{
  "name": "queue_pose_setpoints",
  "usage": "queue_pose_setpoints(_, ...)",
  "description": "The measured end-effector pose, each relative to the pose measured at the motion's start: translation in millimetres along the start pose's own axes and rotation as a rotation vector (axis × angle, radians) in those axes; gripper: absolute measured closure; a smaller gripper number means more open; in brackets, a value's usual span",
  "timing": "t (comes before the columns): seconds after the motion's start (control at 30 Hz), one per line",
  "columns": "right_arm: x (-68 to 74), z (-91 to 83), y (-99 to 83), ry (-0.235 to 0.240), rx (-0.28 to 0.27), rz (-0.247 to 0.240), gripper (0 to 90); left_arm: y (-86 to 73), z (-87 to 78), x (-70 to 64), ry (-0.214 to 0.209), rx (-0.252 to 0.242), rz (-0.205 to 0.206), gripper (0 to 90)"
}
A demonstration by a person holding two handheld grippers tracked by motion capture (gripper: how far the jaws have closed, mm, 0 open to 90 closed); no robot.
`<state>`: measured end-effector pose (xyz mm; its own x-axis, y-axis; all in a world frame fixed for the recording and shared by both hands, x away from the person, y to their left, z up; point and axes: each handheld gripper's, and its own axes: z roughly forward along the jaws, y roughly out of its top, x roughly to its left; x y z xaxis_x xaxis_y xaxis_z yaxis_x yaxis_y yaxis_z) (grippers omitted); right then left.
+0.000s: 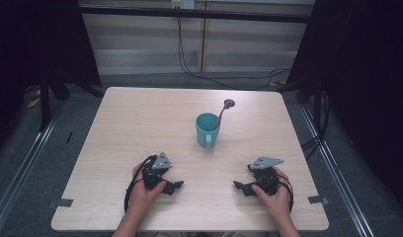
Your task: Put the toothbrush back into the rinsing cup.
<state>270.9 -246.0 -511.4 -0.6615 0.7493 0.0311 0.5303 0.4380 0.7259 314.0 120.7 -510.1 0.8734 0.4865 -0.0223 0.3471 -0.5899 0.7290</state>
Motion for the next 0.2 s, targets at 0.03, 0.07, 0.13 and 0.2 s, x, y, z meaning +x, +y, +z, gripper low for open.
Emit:
queue_pose_setpoints(0.03,0.4,0.1,0.1,-0.002,0.001,-0.002,14.0,0.0,0.0,0.0,0.000,-0.001,0.000,14.3)
queue_pose_setpoints(0.07,0.5,0.0,0.0,-0.003,0.001,-0.002,14.0,0.0,0.0,0.0,0.000,0.000,0.000,14.3)
queue_pose_setpoints(0.13,0.4,0.0,-0.1,-0.002,0.002,-0.002,14.0,0.0,0.0,0.0,0.000,0.000,0.000,14.3)
queue_pose_setpoints(0.2,0.4,0.0,-0.1,-0.003,0.001,-0.003,14.0,0.0,0.0,0.0,0.000,0.000,0.000,14.3)
